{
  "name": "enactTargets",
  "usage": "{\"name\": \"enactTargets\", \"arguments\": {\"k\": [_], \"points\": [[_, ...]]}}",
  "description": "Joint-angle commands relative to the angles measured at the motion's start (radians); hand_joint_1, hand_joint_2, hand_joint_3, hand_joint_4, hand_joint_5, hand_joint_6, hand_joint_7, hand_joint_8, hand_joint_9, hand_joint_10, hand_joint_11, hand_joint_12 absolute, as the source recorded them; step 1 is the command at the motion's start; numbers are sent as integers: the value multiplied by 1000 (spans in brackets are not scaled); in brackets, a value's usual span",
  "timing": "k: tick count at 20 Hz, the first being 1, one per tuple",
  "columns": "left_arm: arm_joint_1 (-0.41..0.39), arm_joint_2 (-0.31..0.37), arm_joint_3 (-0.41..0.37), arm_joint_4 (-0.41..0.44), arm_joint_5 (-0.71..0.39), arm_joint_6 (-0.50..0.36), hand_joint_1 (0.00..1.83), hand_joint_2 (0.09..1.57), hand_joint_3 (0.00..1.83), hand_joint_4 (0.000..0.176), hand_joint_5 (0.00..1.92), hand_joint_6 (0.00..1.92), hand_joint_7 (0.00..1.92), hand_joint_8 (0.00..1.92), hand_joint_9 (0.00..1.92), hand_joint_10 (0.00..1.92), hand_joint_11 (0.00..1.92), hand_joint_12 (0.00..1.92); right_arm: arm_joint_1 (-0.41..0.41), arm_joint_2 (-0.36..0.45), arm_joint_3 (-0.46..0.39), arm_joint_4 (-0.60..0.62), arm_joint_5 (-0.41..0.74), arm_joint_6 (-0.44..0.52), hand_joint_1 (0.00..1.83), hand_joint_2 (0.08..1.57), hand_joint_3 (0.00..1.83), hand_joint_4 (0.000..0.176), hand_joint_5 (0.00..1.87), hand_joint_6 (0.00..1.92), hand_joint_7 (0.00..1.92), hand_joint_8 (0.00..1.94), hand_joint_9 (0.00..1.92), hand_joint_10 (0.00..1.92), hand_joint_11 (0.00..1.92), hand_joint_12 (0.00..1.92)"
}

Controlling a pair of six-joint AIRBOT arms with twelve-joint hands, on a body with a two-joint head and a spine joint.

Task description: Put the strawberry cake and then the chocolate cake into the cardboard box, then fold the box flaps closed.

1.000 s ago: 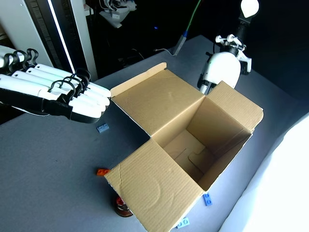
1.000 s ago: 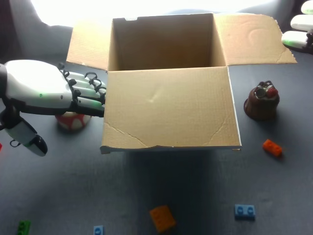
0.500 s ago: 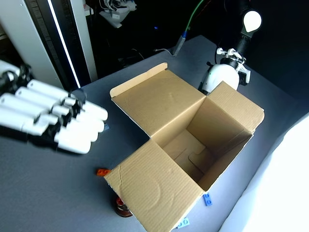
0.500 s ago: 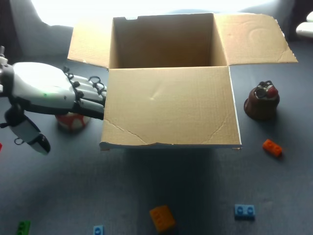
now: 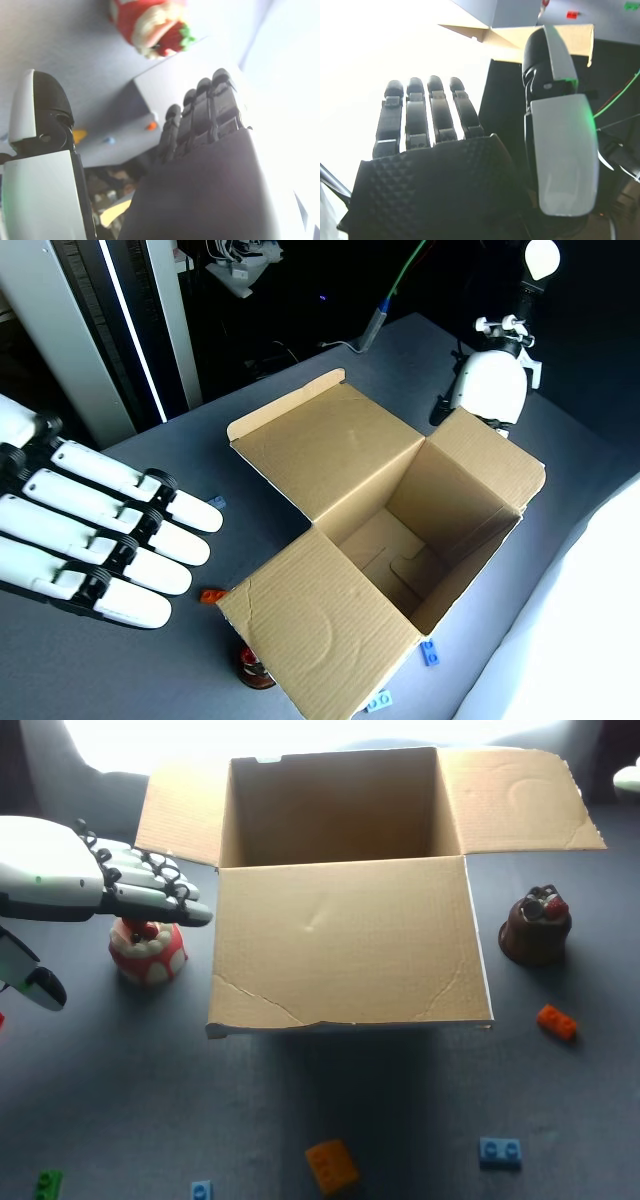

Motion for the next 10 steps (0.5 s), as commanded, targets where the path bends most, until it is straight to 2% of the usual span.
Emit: {"name": "enactTargets", "arguments": {"k": [1,2,5,7,10], "points": [[-5,11,8,-47,9,0,1165,916,3,75,0,0,0,0,0,0,5,2,17,10,2,21,48,5,639,1069,0,0,25,4,24,2,31,7,0,294],[-1,11,8,-41,15,0,1171,913,1,78,0,0,0,0,0,0,0,0,22,10,2,21,21,5,619,1075,0,0,7,4,29,2,19,2,0,209],[4,4,16,-40,33,0,1139,927,7,80,0,0,0,0,0,0,10,6,24,10,3,24,-43,22,622,1073,0,0,0,0,26,0,23,3,0,148],[5,-9,30,-40,33,0,1137,923,4,79,0,0,0,0,0,0,8,4,29,9,4,24,-44,77,628,1071,0,0,18,5,36,1,41,9,0,186],[8,-49,75,-40,47,-23,1157,914,0,79,0,0,0,0,0,0,19,11,37,6,6,24,-47,240,631,1074,0,0,10,1,23,2,43,8,0,166]]}}
